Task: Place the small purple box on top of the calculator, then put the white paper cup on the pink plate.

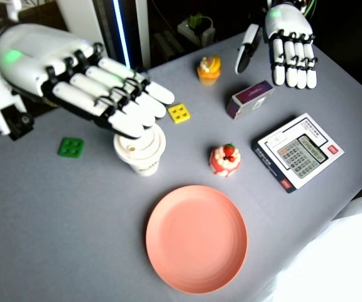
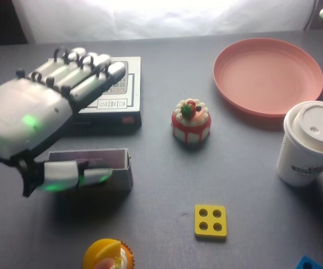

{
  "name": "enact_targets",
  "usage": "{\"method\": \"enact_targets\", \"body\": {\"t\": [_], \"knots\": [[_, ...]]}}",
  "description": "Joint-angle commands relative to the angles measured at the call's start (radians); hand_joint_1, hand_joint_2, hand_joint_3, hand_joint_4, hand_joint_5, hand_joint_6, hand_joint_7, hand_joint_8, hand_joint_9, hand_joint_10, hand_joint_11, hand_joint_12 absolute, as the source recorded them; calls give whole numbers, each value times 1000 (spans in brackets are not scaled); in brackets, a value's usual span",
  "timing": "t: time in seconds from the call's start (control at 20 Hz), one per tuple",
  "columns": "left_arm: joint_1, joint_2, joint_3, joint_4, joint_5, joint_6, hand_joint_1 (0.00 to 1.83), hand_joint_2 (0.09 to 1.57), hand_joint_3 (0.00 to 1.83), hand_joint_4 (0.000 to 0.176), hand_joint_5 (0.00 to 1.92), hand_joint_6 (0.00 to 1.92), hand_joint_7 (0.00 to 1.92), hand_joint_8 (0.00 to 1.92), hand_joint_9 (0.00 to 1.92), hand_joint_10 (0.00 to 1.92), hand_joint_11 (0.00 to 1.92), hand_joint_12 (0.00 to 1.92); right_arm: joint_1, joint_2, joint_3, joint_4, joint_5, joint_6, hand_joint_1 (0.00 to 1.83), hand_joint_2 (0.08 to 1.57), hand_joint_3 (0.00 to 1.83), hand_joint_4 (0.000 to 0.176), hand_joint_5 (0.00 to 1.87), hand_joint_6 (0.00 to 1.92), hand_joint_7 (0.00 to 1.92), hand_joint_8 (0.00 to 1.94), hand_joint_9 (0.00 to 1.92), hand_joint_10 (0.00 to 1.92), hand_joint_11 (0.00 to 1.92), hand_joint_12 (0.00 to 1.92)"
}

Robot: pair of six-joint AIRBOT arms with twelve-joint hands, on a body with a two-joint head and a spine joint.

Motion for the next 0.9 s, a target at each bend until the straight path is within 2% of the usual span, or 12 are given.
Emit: {"method": "enact_targets", "body": {"t": [0.0,0.15,0.2,0.35,0.45,0.55,0.6,0.65,0.7,0.75,0.8,0.85], "knots": [[-4,3,-7,7,-108,1,730,931,0,25,0,0,7,2,0,0,3,2,11,3,6,8,126,-2,295,1253,11,0,0,0,0,0,0,0,0,0],[21,-11,1,-20,-69,1,784,909,0,18,32,2,78,4,68,12,39,35,11,2,6,10,126,-2,334,1259,11,0,0,0,0,0,0,0,0,0],[28,-17,5,-30,-56,1,809,924,0,0,66,0,113,0,103,2,7,356,11,1,6,12,126,-2,319,1257,8,0,0,0,0,0,0,0,0,0],[36,-41,26,-58,-23,1,876,961,6,0,134,11,167,8,133,12,0,539,11,0,6,13,125,-2,330,1252,5,0,0,0,0,0,0,0,0,0],[36,-58,41,-72,2,1,937,993,9,4,225,21,248,15,207,27,0,956,11,-2,7,14,123,-2,324,1256,6,0,0,0,0,0,0,0,0,0],[36,-70,50,-80,19,1,999,1035,8,0,395,26,425,19,357,54,0,1175,10,-3,8,16,122,-2,335,1252,4,0,0,0,0,0,0,0,0,0],[36,-78,57,-83,30,1,1033,1069,13,0,519,50,588,59,531,134,0,1446,10,-4,8,17,121,-2,354,1253,4,0,0,0,0,0,0,0,0,0],[36,-84,62,-88,39,1,1045,1108,16,0,666,57,764,97,610,554,151,1627,10,-5,9,18,118,-2,331,1255,4,0,0,0,0,0,0,0,0,0],[36,-91,69,-94,49,1,1173,1225,0,0,701,992,877,1054,737,1040,511,1674,10,-7,10,19,118,-2,315,1256,4,0,0,0,0,0,0,0,0,0],[36,-93,71,-97,51,1,1203,1227,0,0,669,1186,873,1319,853,1315,709,1827,10,-8,11,21,118,-2,320,1257,4,0,0,0,0,0,0,0,0,0],[36,-95,73,-100,52,1,1218,1213,0,0,717,1120,892,1380,967,1516,877,1902,9,-8,11,23,117,-2,319,1249,0,0,0,0,0,0,0,0,0,0],[35,-96,75,-102,51,1,1220,1196,0,0,792,1187,856,1301,1007,1664,974,1917,9,-9,12,24,117,-2,339,1247,0,0,0,0,0,0,0,0,0,0]]}}
